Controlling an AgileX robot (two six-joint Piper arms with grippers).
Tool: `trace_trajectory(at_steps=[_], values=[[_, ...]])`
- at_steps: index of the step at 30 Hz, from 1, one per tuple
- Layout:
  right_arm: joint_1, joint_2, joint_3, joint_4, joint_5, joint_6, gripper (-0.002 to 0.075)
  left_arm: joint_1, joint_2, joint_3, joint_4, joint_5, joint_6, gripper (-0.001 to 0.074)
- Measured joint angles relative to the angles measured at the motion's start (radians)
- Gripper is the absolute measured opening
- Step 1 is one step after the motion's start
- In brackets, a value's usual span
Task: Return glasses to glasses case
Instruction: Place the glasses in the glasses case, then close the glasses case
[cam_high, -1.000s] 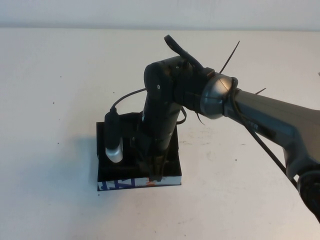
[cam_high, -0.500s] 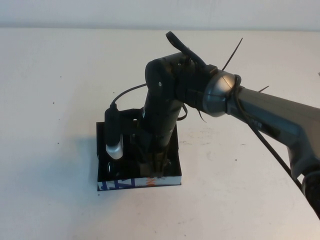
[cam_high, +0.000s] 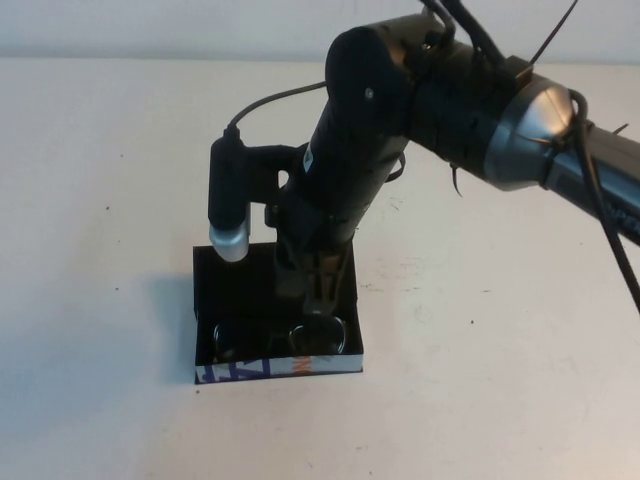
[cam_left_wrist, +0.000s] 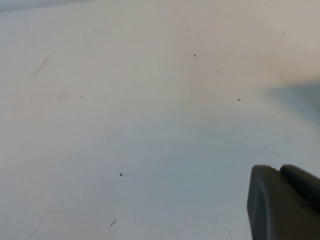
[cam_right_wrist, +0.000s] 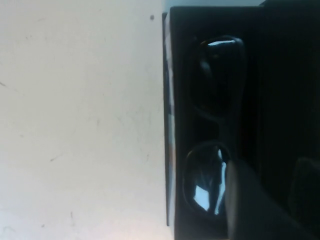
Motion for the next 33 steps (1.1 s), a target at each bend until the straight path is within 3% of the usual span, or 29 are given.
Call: trace_trajectory(at_steps=[5, 8, 18, 23, 27, 29, 33], values=[[0.0, -0.039, 0.0, 0.0, 0.005, 0.012, 0.0031, 0.0, 0.0, 0.0, 0.0, 0.0, 0.0, -0.0001], [0.0, -0.049, 0.0, 0.0, 0.005, 0.012, 0.0001, 0.0, 0.0, 0.0, 0.0, 0.0, 0.0, -0.0001], [-0.001, -0.053, 0.0, -0.001, 0.009, 0.077, -0.0011, 0.0, 0.0, 0.001, 0.041, -0.08, 0.004, -0.0001], [-0.029, -0.053, 0.0, -0.01, -0.007, 0.217, -0.0011, 0.0, 0.0, 0.001, -0.172, -0.265, -0.225, -0.0001], [-0.06, -0.053, 0.0, -0.011, -0.02, 0.323, -0.0011, 0.0, 0.0, 0.001, -0.225, -0.378, -0.299, -0.0001], [-0.074, -0.053, 0.0, -0.011, -0.034, 0.385, -0.0011, 0.0, 0.0, 0.001, -0.234, -0.378, -0.329, -0.0001], [-0.086, -0.047, 0.0, -0.015, -0.093, 0.543, -0.0011, -0.027, 0.096, -0.061, -0.244, -0.216, -0.365, -0.0001]])
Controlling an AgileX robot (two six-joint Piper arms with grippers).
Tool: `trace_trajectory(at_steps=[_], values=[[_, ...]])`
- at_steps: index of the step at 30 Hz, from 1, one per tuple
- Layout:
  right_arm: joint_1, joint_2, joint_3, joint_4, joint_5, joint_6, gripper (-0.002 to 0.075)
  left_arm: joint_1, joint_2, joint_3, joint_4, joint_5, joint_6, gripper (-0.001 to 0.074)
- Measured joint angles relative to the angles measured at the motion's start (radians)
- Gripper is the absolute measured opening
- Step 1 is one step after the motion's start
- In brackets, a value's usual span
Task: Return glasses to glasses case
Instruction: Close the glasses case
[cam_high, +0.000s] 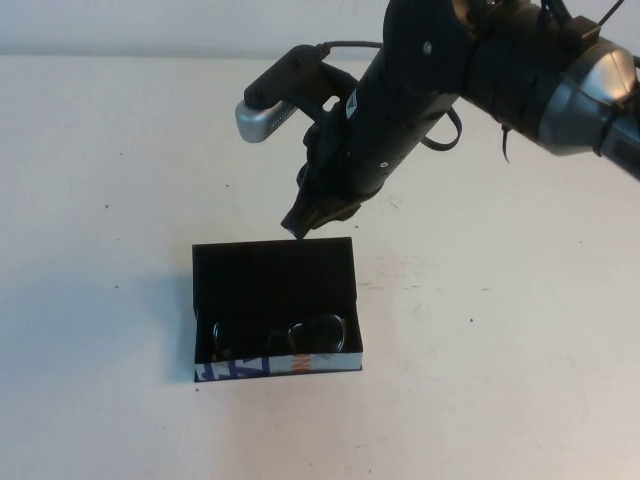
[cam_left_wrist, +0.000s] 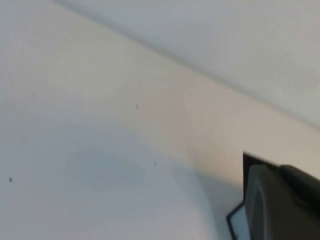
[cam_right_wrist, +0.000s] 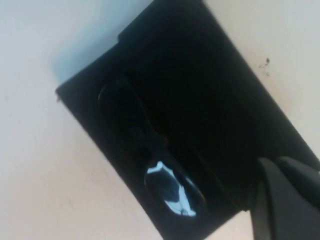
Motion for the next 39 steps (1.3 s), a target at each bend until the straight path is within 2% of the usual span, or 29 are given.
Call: trace_trajectory(at_steps=[7, 11, 14, 20, 26, 30, 33, 39], values=[[-0.002, 0.046, 0.0, -0.005, -0.03, 0.124, -0.0011, -0.154, 0.43, -0.219, -0.021, 0.184, 0.156, -0.0001], [-0.017, 0.051, 0.0, -0.009, -0.039, 0.149, -0.0011, -0.265, 0.693, -0.337, -0.089, 0.258, 0.334, -0.0001], [-0.031, 0.051, 0.0, -0.009, -0.045, 0.153, -0.0011, -0.313, 0.891, -0.415, -0.179, 0.332, 0.508, -0.0001], [-0.053, 0.053, 0.0, 0.013, -0.051, 0.153, -0.0011, -0.322, 1.165, -0.527, -0.405, 0.413, 0.823, -0.0001], [-0.055, 0.089, -0.013, 0.022, -0.079, 0.153, -0.0011, -0.322, 1.312, -0.536, -0.807, 0.368, 1.276, -0.0001], [-0.061, 0.15, -0.101, 0.042, -0.073, 0.153, -0.0011, -0.322, 1.384, -0.538, -1.042, 0.348, 1.516, -0.0001], [-0.074, 0.208, -0.191, 0.055, -0.04, 0.155, -0.0011, -0.322, 1.434, -0.538, -1.131, 0.327, 1.624, -0.0001], [-0.096, 0.335, -0.362, 0.086, 0.052, 0.155, -0.0011, -0.322, 1.521, -0.538, -1.196, 0.298, 1.728, -0.0001]])
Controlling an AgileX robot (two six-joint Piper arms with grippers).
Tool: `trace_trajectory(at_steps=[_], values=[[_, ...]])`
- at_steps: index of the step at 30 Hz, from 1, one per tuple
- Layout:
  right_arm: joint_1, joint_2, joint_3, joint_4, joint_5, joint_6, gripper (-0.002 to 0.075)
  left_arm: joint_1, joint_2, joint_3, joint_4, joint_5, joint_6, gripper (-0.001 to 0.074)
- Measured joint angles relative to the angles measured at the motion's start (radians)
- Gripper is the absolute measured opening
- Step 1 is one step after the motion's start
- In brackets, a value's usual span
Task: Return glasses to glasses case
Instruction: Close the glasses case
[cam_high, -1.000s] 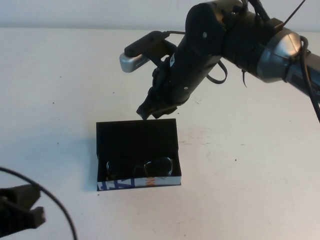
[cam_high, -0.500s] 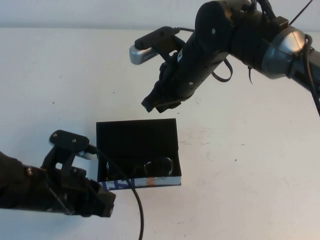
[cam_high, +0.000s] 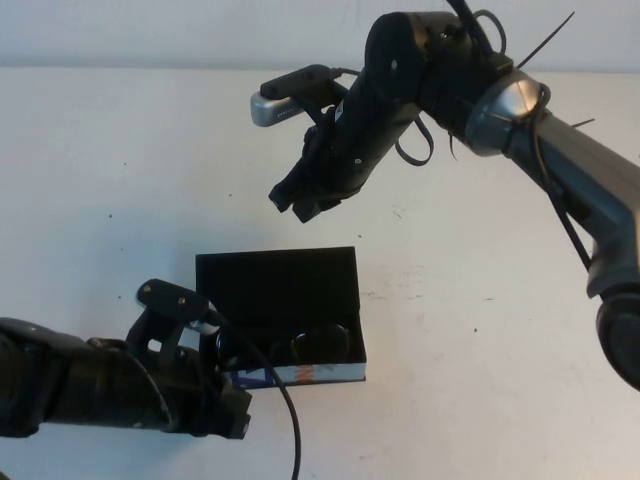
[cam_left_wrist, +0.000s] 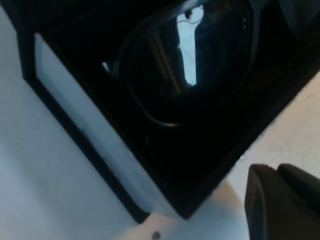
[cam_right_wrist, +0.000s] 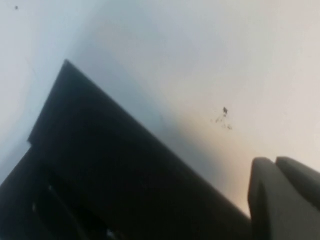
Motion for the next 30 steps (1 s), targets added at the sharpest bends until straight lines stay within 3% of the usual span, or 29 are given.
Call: trace_trajectory(at_steps=[9, 30], values=[[-0.004, 0.104, -0.1, 0.019, 0.012, 0.0, -0.0011, 0.0, 0.023, -0.001, -0.195, -0.045, 0.225, -0.0001], [-0.004, 0.158, -0.129, 0.148, 0.045, 0.002, -0.0011, 0.0, 0.024, -0.001, -0.221, -0.067, 0.25, -0.0001]])
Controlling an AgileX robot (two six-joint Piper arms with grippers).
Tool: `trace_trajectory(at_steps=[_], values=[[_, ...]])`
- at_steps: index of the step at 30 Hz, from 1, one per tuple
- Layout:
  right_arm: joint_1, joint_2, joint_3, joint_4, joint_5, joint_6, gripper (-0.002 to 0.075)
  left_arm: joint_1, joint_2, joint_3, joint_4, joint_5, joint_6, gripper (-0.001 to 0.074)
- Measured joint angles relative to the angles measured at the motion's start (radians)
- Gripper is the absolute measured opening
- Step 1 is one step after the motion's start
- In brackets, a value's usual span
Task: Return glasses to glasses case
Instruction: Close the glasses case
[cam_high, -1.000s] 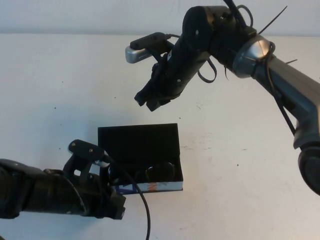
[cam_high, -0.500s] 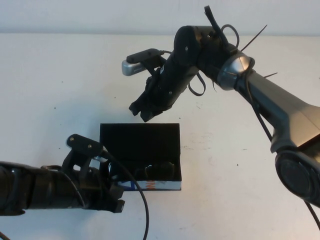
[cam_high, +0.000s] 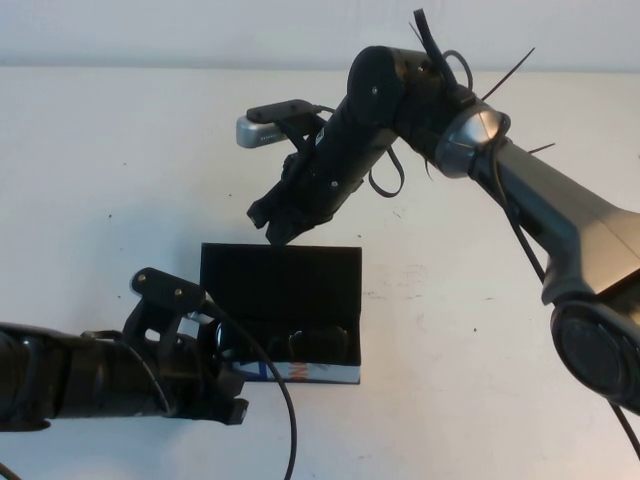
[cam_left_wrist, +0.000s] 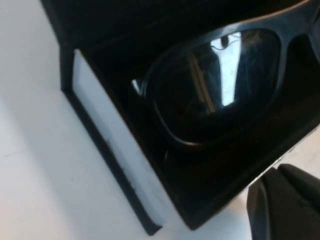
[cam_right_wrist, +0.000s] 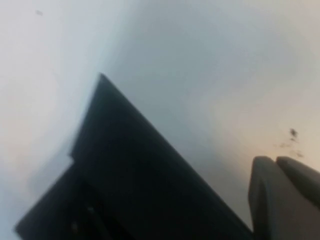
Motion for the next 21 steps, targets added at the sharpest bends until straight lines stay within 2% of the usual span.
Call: trace_trajectory(at_steps=[7, 15, 21], values=[[0.0, -0.041, 0.039, 0.017, 0.0, 0.023, -0.0011, 0.0, 0.0, 0.0, -0.002, -0.013, 0.0, -0.0001], [0.017, -0.137, 0.2, 0.006, -0.059, 0.023, -0.0011, -0.002, 0.0, 0.0, -0.014, -0.013, 0.017, -0.0001], [0.067, -0.169, 0.269, 0.023, -0.006, 0.023, -0.0011, -0.002, 0.0, 0.0, -0.037, -0.015, 0.043, -0.0001]])
